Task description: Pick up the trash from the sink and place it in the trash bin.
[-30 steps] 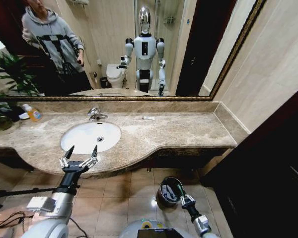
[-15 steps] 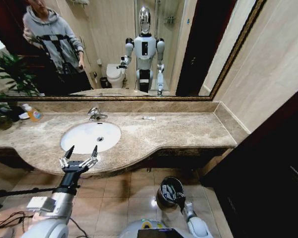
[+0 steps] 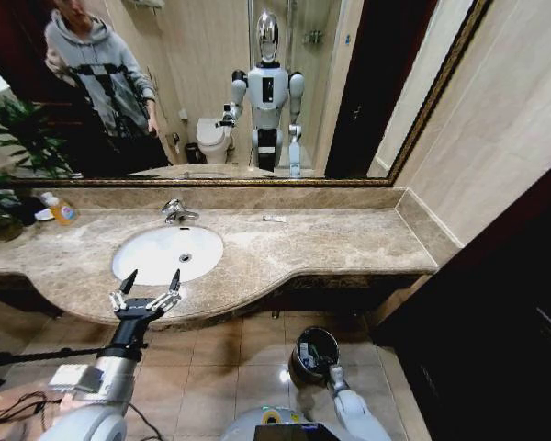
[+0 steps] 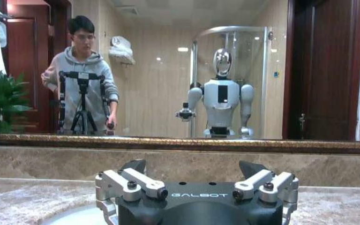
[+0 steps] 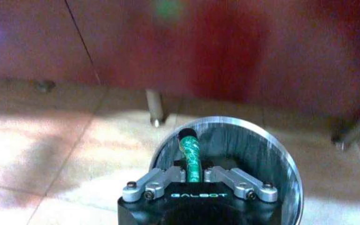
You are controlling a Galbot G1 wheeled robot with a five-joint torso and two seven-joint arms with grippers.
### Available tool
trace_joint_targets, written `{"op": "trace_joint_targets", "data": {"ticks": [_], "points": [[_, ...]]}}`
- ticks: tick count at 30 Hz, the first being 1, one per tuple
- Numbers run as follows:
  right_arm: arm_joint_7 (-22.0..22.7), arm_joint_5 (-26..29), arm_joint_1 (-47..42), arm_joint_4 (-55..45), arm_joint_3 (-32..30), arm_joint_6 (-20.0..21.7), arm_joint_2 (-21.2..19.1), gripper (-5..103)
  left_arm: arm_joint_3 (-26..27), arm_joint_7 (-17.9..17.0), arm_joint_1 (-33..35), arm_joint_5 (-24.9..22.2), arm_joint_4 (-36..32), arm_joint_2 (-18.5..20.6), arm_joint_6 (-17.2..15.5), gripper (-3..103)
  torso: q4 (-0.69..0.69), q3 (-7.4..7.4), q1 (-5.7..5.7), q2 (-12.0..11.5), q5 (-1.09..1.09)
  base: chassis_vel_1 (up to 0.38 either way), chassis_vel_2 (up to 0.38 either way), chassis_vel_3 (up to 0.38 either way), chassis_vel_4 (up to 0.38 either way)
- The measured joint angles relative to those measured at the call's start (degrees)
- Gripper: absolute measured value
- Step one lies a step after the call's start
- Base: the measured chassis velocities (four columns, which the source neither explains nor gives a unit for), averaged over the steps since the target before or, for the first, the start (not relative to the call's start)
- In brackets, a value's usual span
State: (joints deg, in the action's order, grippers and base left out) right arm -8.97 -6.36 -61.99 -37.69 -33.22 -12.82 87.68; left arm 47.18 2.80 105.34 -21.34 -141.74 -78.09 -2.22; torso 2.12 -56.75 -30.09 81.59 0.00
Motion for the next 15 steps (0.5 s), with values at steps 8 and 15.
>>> {"op": "trace_joint_targets", "data": {"ticks": [8, 15], "points": [[0.8, 2.0, 7.0, 15.1, -1.1, -1.3, -0.1, 10, 0.0, 0.0, 0.0, 0.0, 0.0, 0.0, 0.0, 100, -0.01, 0.00, 0.00, 0.0, 0.00, 0.000, 0.000, 0.000, 0.000], [-0.3, 2.4, 7.6, 16.1, -1.0, -2.0, -1.2, 10, 0.0, 0.0, 0.0, 0.0, 0.0, 0.0, 0.0, 100, -0.01, 0.00, 0.00, 0.0, -0.01, 0.000, 0.000, 0.000, 0.000]]}}
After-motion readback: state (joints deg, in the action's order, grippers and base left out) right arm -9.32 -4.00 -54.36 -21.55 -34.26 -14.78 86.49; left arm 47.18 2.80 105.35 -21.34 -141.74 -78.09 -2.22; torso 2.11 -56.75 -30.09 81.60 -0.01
